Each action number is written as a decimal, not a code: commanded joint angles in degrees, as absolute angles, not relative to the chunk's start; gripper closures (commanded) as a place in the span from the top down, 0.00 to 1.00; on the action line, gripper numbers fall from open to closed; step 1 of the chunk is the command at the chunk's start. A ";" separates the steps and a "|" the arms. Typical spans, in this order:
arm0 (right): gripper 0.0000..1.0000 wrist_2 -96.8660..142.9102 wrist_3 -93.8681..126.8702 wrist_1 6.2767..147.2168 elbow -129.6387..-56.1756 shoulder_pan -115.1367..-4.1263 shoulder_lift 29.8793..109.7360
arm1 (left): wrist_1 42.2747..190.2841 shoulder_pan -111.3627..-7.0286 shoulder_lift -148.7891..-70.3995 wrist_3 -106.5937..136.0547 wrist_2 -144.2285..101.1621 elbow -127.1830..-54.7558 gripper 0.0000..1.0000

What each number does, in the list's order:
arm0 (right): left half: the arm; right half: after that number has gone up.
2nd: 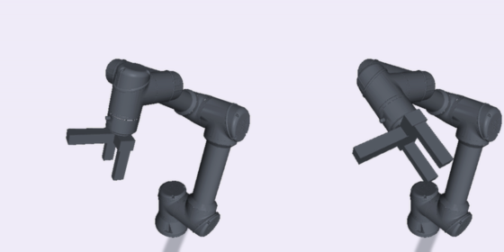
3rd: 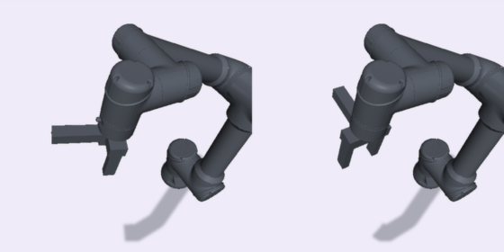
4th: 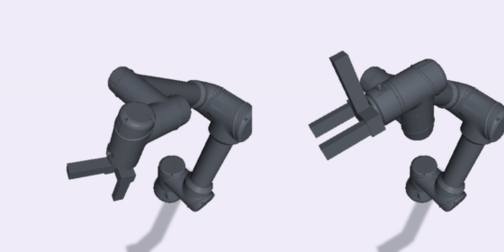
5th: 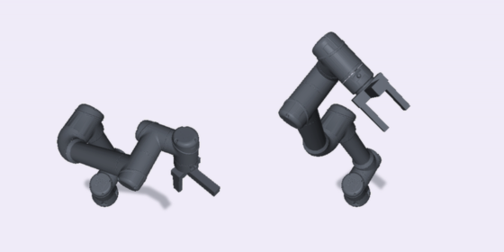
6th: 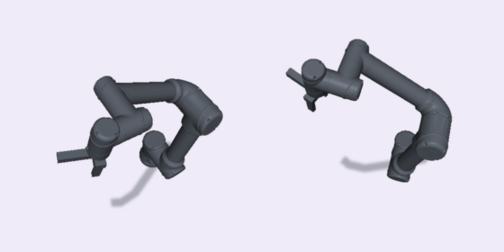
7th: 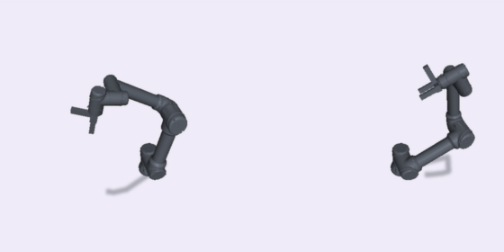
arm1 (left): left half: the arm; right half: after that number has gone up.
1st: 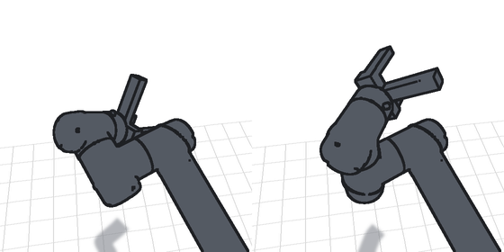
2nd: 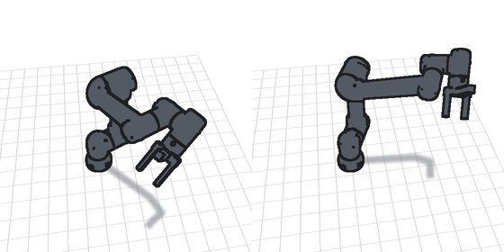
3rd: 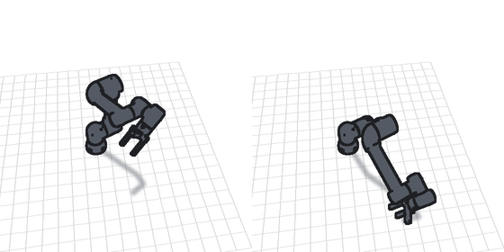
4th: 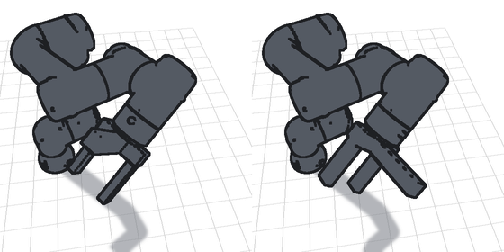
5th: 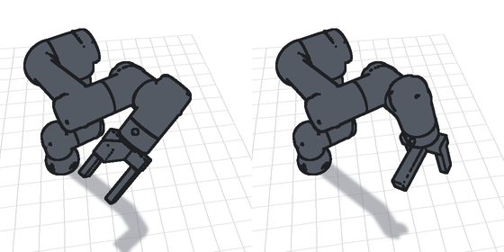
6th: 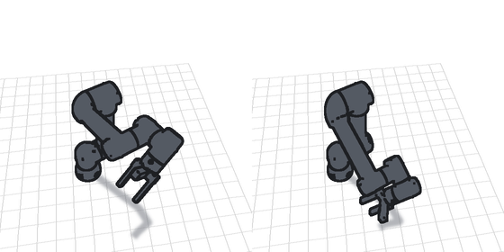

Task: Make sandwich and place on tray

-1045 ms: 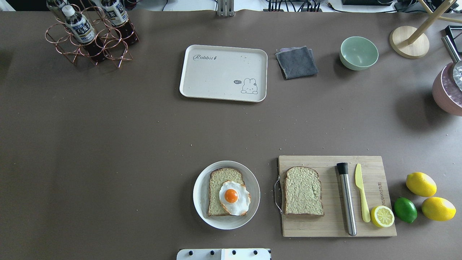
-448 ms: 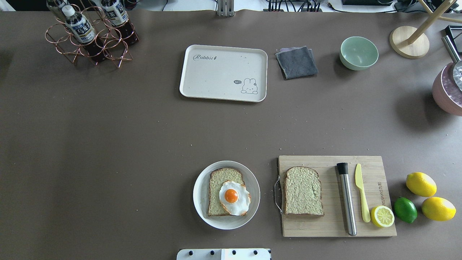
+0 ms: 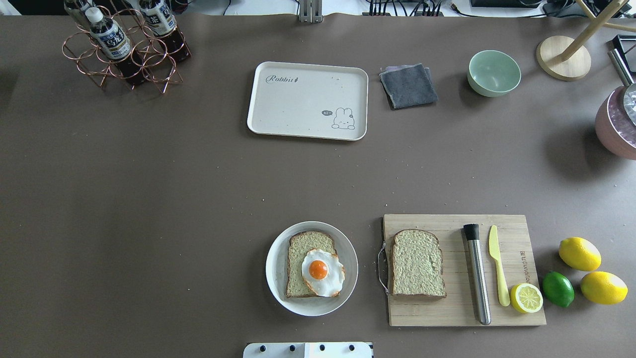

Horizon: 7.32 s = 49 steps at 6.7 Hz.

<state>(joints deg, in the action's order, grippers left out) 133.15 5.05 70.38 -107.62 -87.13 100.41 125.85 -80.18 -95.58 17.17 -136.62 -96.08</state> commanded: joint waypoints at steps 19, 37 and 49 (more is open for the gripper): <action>0.60 90.29 89.03 51.51 -119.39 -11.35 99.61 | 124.72 -20.04 -107.67 81.39 -90.79 -109.51 0.98; 0.00 98.00 87.64 60.36 -123.43 -15.39 81.00 | 125.07 -20.04 -107.75 80.95 -91.76 -110.39 0.98; 0.69 89.65 78.57 60.64 -112.06 -9.05 72.33 | 125.16 -20.22 -107.49 80.95 -91.76 -110.74 0.98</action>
